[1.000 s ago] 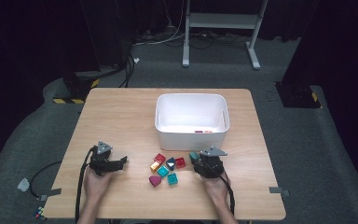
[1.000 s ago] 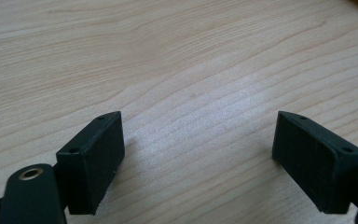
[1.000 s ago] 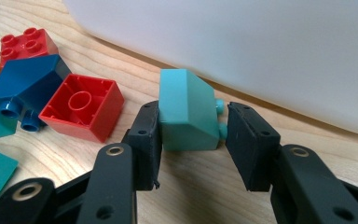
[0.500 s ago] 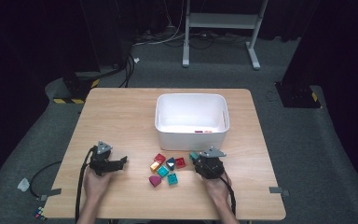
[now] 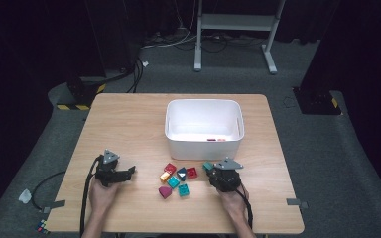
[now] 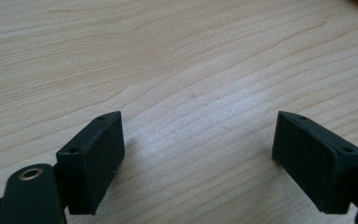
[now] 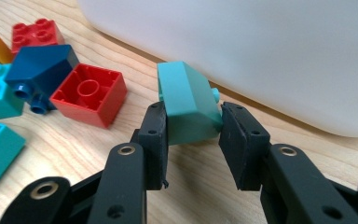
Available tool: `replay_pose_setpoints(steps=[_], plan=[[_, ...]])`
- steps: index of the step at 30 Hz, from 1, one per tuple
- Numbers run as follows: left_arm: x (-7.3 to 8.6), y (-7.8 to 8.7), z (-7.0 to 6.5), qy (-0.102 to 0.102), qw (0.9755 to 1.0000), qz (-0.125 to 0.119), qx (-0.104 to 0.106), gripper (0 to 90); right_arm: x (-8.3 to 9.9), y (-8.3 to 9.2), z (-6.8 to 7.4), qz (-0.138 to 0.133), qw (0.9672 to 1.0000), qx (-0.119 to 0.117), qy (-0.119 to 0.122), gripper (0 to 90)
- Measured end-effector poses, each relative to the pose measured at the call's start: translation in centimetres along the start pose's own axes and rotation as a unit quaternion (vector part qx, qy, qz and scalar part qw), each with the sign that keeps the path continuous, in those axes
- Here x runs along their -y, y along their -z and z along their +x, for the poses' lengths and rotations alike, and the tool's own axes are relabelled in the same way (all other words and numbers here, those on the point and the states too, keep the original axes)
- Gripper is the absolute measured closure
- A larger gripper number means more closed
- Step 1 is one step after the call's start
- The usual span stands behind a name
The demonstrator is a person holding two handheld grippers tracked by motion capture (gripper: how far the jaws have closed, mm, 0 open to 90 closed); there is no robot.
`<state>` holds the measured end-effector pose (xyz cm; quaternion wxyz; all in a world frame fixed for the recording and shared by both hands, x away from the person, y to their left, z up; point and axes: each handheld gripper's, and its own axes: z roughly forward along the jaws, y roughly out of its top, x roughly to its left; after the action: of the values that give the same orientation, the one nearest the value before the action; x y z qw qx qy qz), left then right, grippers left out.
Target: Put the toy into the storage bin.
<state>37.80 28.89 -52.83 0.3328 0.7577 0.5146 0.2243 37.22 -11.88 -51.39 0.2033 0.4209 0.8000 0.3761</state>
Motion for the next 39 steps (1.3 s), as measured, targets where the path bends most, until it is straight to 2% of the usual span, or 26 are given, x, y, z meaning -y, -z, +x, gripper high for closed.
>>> replay_pose_setpoints(steps=[11, 24, 39], plan=[[0.0, 0.0, 0.0, 0.000, 1.0000, 0.000, 0.000, 17.0, -0.1, 1.5, -0.1, -0.007, 0.9999, -0.010, 0.005, 62.8], [0.0, 0.0, 0.0, 0.000, 1.0000, 0.000, 0.000, 17.0, -0.2, 3.5, -0.7, -0.021, 0.9994, -0.025, -0.005, 62.9], [0.0, 0.0, 0.0, 0.000, 1.0000, 0.000, 0.000, 17.1, -0.7, 4.8, -1.1, -0.031, 0.9986, -0.040, -0.015, 62.9]])
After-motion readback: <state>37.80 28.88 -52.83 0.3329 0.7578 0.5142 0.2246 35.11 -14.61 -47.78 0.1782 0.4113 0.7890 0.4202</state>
